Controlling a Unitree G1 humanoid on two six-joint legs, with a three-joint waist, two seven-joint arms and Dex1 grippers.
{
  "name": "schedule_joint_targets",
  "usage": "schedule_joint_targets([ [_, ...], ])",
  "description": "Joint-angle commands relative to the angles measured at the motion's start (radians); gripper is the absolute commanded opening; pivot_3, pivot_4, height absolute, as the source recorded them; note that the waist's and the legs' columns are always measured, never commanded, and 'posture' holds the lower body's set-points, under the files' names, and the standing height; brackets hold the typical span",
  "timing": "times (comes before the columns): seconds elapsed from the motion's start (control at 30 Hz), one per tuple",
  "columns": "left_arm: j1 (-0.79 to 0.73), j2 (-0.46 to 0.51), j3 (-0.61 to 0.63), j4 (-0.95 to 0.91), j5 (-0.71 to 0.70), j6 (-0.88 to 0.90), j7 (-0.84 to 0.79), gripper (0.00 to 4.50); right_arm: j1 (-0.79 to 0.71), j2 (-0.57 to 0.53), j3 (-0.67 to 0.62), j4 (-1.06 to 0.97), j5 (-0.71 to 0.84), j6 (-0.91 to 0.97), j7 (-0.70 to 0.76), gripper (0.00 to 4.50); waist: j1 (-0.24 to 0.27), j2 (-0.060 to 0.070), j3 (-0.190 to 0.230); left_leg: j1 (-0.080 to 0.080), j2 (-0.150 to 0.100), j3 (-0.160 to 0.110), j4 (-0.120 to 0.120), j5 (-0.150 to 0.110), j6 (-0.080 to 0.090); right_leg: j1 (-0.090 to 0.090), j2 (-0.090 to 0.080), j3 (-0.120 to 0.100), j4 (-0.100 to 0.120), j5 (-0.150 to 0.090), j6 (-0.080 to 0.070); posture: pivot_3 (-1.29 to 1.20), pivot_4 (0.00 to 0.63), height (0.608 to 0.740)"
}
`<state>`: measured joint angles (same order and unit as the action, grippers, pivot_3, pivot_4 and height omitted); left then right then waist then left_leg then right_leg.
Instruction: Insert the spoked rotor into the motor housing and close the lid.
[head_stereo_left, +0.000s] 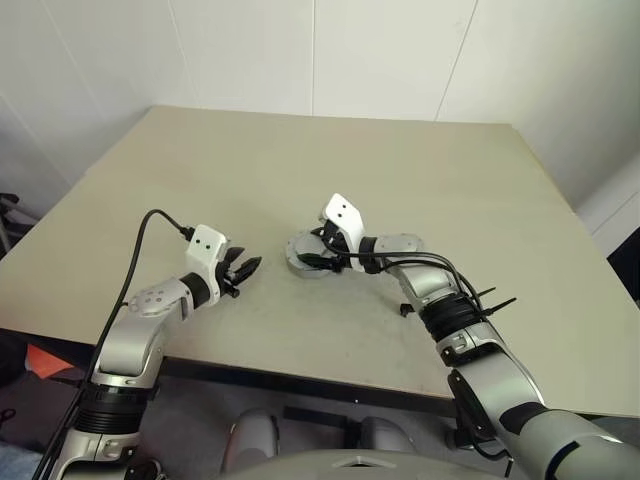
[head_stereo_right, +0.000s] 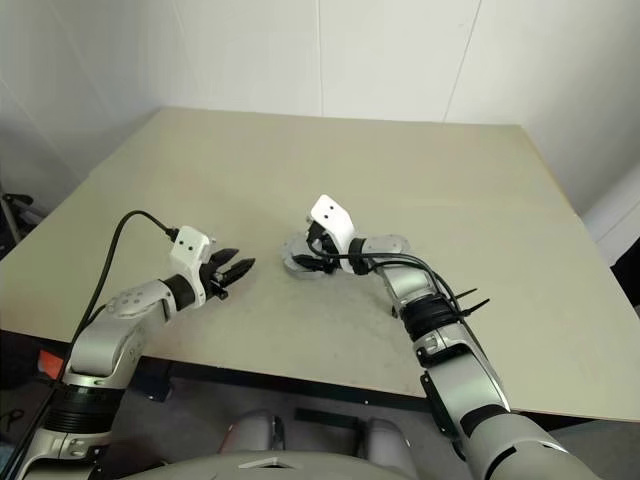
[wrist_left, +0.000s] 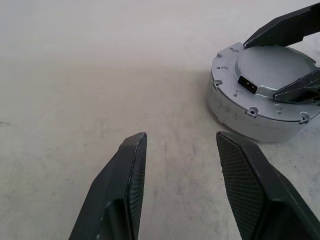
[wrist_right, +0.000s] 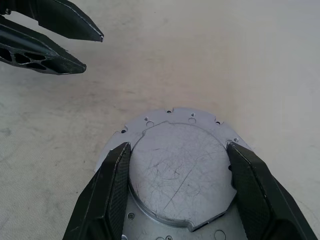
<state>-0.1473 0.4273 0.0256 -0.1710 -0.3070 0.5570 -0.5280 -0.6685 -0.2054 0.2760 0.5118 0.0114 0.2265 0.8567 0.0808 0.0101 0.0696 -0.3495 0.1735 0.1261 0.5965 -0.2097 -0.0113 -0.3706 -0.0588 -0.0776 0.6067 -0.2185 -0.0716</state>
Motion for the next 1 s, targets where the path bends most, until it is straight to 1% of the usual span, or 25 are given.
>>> schedule_joint_targets([
  [0.03, -0.025, -0.009, 0.019, -0.026, -0.014, 0.002, 0.012, 2.33, 0.025, -0.006, 0.03, 0.041, -0.024, 0.041, 0.014, 2.94, 0.0, 0.0, 0.0, 0.0, 0.0, 0.0, 0.0, 0.0, 0.0, 0.0, 0.0, 0.0, 0.0, 0.0, 0.0, 0.0, 0.0, 0.74],
  [0.17, -0.08, -0.052, 0.044, 0.008, -0.035, 0.019, 0.045, 2.33, 0.02, -0.006, 0.029, 0.046, -0.025, 0.039, 0.011, 2.94, 0.0, 0.0, 0.0, 0.001, 0.0, 0.0, 0.0, 0.0, 0.0, 0.001, 0.0, 0.0, 0.0, 0.0, 0.0, 0.0, 0.0, 0.74],
  [0.2, -0.101, -0.067, 0.053, 0.025, -0.043, 0.025, 0.058, 2.15, 0.018, -0.005, 0.028, 0.049, -0.026, 0.037, 0.009, 2.94, 0.0, 0.0, 0.0, 0.001, 0.0, 0.0, 0.0, 0.0, 0.0, 0.001, 0.0, 0.0, 0.0, 0.0, 0.0, 0.0, 0.0, 0.74],
  [0.27, -0.15, -0.102, 0.067, 0.064, -0.065, 0.035, 0.076, 1.7, 0.011, -0.003, 0.025, 0.056, -0.027, 0.035, 0.002, 2.94, 0.0, 0.0, 0.0, 0.001, 0.0, 0.0, 0.0, 0.0, 0.0, 0.001, 0.0, 0.0, 0.0, 0.0, 0.0, 0.0, 0.0, 0.74],
  [0.43, -0.23, -0.17, 0.077, 0.139, -0.093, 0.036, 0.089, 0.03, 0.004, 0.001, 0.024, 0.062, -0.028, 0.032, -0.003, 2.94, -0.004, 0.0, 0.0, 0.0, 0.0, 0.0, 0.0, 0.0, -0.001, 0.002, 0.0, 0.0, 0.0, 0.0, 0.0, 0.0, 0.0, 0.74],
  [0.63, -0.301, -0.239, 0.086, 0.24, -0.121, 0.05, 0.103, 0.03, 0.004, 0.001, 0.023, 0.06, -0.029, 0.03, -0.011, 2.94, -0.005, 0.0, 0.0, 0.0, 0.0, 0.0, 0.0, 0.001, -0.001, 0.002, 0.0, 0.0, 0.0, 0.0, 0.0, 0.0, 0.0, 0.74],
  [0.73, -0.321, -0.251, 0.073, 0.268, -0.108, 0.072, 0.119, 0.03, 0.005, 0.002, 0.022, 0.057, -0.029, 0.03, -0.014, 2.94, -0.005, 0.0, 0.0, 0.0, 0.0, 0.0, 0.0, 0.001, -0.001, 0.002, 0.0, 0.0, 0.0, 0.0, 0.0, 0.0, 0.0, 0.74],
  [0.83, -0.32, -0.264, 0.074, 0.271, -0.139, 0.135, 0.109, 0.03, 0.006, 0.002, 0.02, 0.053, -0.029, 0.03, -0.02, 2.94, -0.005, 0.0, 0.0, 0.0, 0.0, 0.0, 0.0, 0.001, -0.001, 0.002, 0.0, 0.0, 0.0, 0.0, 0.0, 0.0, 0.0, 0.74],
  [1.0, -0.301, -0.261, 0.067, 0.262, -0.149, 0.236, 0.122, 0.03, 0.007, 0.0, 0.016, 0.047, -0.028, 0.032, -0.03, 2.94, -0.005, 0.0, 0.0, 0.0, 0.0, 0.0, 0.0, 0.001, -0.001, 0.002, 0.0, 0.0, 0.0, 0.0, 0.0, 0.0, 0.0, 0.74],
])
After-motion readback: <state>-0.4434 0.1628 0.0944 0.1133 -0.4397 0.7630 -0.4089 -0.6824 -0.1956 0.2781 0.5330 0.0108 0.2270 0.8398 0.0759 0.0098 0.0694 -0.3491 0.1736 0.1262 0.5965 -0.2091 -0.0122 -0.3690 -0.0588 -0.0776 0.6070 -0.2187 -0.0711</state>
